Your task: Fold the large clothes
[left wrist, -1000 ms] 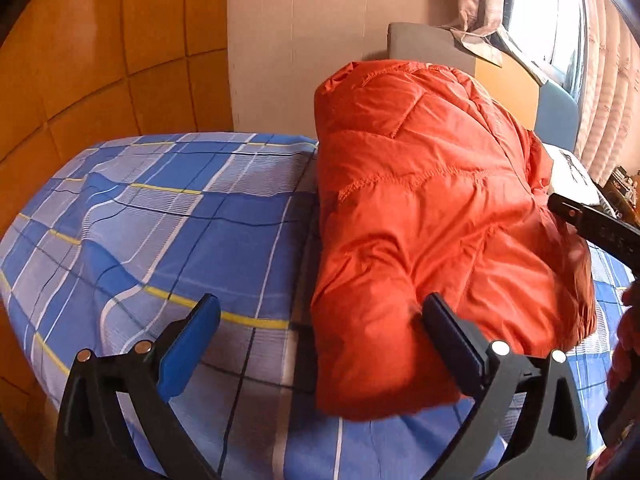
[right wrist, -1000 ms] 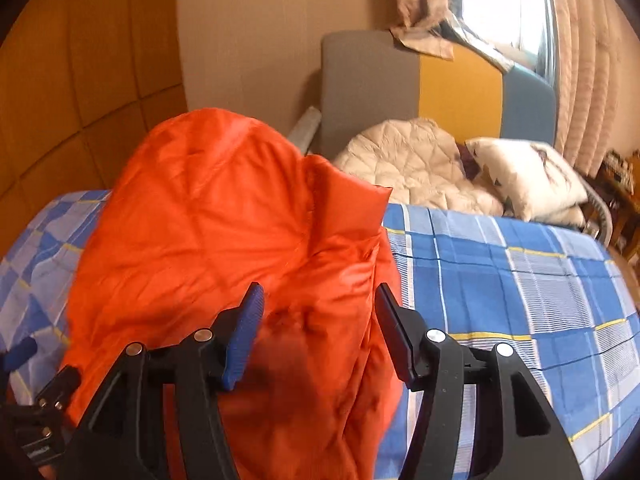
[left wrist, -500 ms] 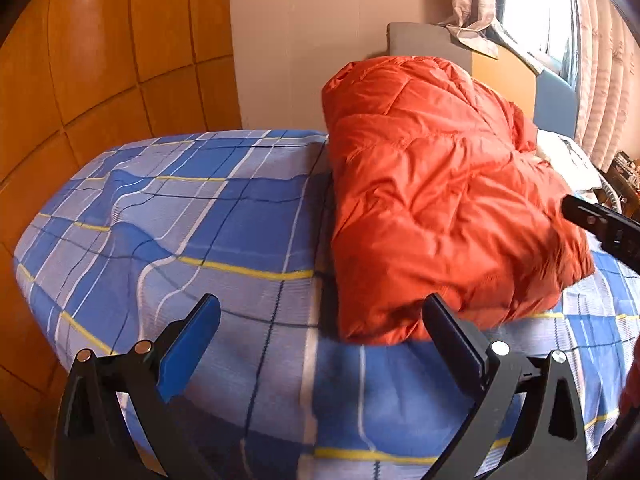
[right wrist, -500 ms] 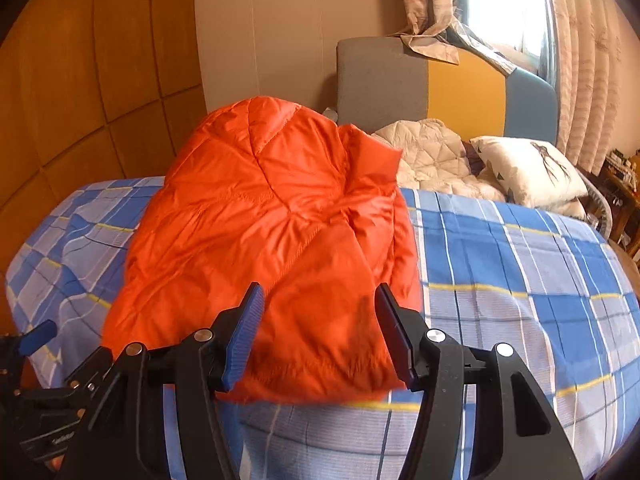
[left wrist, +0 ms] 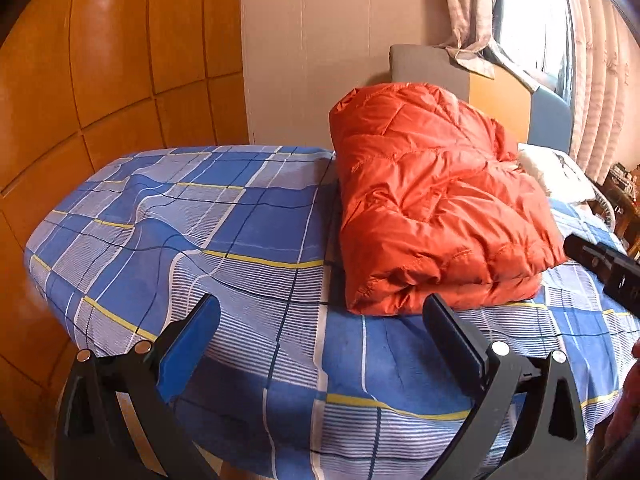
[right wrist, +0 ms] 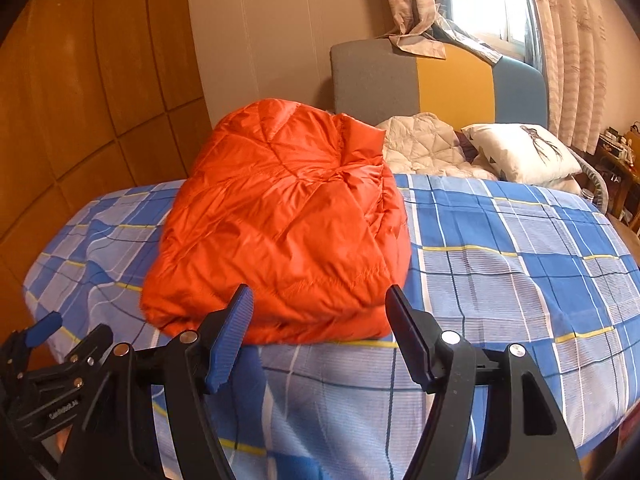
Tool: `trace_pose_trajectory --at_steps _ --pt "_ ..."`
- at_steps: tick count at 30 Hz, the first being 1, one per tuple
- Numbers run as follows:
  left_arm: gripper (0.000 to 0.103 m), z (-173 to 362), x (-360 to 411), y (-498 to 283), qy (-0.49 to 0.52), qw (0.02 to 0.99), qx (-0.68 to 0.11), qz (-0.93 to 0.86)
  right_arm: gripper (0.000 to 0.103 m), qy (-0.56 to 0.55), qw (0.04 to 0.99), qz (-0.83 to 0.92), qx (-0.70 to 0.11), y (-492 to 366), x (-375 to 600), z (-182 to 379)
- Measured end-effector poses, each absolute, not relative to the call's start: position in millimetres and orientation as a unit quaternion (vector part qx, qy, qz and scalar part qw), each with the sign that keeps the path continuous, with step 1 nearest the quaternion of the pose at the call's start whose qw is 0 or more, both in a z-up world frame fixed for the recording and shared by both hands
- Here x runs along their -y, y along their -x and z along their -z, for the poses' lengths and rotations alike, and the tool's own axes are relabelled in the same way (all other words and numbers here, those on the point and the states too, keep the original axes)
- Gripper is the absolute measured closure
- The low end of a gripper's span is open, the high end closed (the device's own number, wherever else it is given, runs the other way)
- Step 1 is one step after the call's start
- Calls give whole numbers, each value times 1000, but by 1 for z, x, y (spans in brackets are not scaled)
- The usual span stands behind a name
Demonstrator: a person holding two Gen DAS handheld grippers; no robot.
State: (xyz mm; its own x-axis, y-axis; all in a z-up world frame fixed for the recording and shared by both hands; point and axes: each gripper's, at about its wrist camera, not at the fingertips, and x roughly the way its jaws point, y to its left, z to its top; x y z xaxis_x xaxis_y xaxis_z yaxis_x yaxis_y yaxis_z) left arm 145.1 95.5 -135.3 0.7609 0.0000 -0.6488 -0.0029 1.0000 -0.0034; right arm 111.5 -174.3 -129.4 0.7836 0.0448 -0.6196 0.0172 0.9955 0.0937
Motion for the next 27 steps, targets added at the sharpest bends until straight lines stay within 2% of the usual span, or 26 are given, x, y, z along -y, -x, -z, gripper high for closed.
trace_pose_trajectory --at_steps 2,4,5,27 --pt "2 132 -97 -140 5 939 -343 -3 33 -41 945 -6 -324 -104 173 128" --pt "2 129 -97 -135 5 942 -336 -14 22 -43 947 -5 -318 -96 173 127" --pt "2 127 -97 -132 3 942 -334 -17 21 -44 948 -6 -314 -91 174 127" --pt "2 118 -95 -117 2 944 -330 -14 21 -30 951 -4 -309 -70 168 134"
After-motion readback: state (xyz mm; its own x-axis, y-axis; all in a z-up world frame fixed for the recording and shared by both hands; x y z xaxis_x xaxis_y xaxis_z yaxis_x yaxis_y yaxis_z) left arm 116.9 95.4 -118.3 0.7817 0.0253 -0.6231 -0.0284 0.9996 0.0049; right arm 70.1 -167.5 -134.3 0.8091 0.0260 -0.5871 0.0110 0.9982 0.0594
